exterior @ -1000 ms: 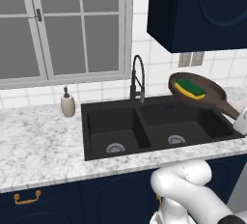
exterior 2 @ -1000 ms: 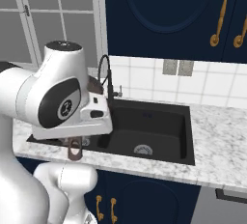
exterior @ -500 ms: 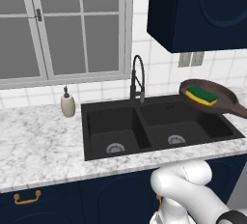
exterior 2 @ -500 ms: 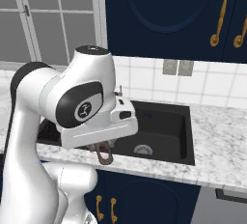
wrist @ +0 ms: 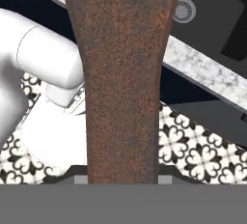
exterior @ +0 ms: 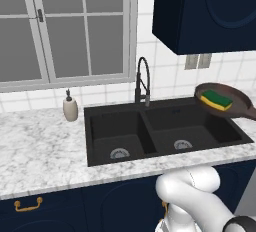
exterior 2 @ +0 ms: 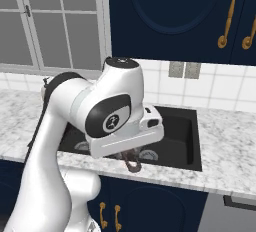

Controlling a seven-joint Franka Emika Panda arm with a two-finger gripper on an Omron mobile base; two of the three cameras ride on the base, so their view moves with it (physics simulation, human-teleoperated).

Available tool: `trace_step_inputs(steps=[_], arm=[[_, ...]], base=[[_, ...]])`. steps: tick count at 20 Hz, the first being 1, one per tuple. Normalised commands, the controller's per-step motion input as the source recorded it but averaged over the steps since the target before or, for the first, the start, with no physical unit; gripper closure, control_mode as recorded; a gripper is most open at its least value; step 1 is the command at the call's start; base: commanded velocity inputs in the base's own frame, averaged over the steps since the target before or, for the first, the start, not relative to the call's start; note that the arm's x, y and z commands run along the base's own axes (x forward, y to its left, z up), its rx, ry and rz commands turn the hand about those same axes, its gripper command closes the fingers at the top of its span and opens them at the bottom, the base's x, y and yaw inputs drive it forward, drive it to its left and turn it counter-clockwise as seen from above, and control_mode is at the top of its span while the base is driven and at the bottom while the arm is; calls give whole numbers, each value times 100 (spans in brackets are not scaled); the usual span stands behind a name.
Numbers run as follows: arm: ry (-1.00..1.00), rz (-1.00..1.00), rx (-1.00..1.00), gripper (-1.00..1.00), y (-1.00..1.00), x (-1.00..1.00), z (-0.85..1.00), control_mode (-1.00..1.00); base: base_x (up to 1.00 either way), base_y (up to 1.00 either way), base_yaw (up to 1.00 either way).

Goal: Pick the pan and sponge and place them into the sink. Then turn on the water.

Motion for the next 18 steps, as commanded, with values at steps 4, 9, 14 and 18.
trace_step_inputs(steps=[4, 9, 14, 18], arm=[[0, 3, 0, 100, -42, 43, -18, -100], [0, 4, 0, 100, -35, 45, -27, -100], [0, 5, -1, 100, -16, 41, -39, -100], [0, 6, 0, 100, -32, 48, -31, -100]], base=[[0, 0, 0], [0, 0, 0], [0, 0, 0], [0, 0, 0]])
